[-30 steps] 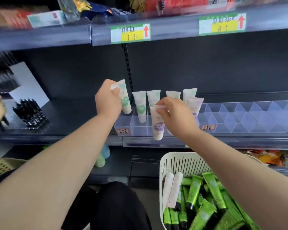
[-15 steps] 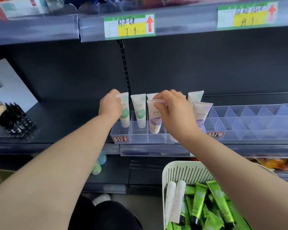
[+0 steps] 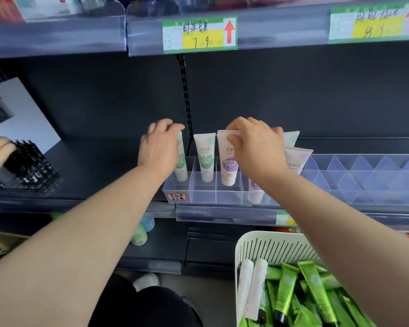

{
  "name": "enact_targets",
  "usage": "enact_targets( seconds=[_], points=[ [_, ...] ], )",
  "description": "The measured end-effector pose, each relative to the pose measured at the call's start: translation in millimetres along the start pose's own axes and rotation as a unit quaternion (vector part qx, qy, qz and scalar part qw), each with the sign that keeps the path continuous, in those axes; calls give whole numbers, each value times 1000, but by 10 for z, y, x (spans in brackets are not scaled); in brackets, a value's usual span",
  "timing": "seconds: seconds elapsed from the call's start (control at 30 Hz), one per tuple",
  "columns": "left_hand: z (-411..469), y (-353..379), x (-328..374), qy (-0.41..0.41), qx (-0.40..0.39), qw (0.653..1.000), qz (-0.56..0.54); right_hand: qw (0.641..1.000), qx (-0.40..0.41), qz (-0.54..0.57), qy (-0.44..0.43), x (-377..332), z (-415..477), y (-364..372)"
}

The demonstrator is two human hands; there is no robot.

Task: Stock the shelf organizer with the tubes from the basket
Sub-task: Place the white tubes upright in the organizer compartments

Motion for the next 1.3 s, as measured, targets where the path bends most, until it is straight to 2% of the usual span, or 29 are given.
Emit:
enact_targets(
  seconds=[0.1, 0.37, 0.67, 0.77, 0.9, 1.03, 1.1, 1.3],
  points=[
    [-89, -20, 94, 51, -7, 998, 26, 999, -27, -27, -7, 18, 45, 54],
    [-313, -6, 429, 125, -2, 992, -20, 984, -118, -131, -24, 53, 38, 315],
    [-457, -55, 503, 99, 0, 991, -85, 980, -147, -134, -30, 70, 58, 369],
    [-521, -73, 528, 90, 3, 991, -99, 984, -128, -120, -32, 101, 23, 319],
    [-628, -101, 599, 104, 5, 989, -107, 992, -61, -97, -50, 97, -130, 152],
    [-829, -112, 709, 102, 10, 981, -163, 994, 29, -63, -82, 146, -598, -20],
    [-979, -28, 786, 101, -4, 978, -180, 993, 35, -70, -90, 258, -926, -17],
    [-1504, 495, 1074, 101, -76, 961, -247, 988, -107, -113, -18, 865, -1807, 260]
  ],
)
Point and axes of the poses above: each hand's wrist, its own z-axis towards the middle knuckle, its own y-axis out of the palm, x = y × z, the point moved 5 cm from there along z, towards the middle knuckle, and after that the axes turned 6 degrees about -y, right-handed, at the moved point
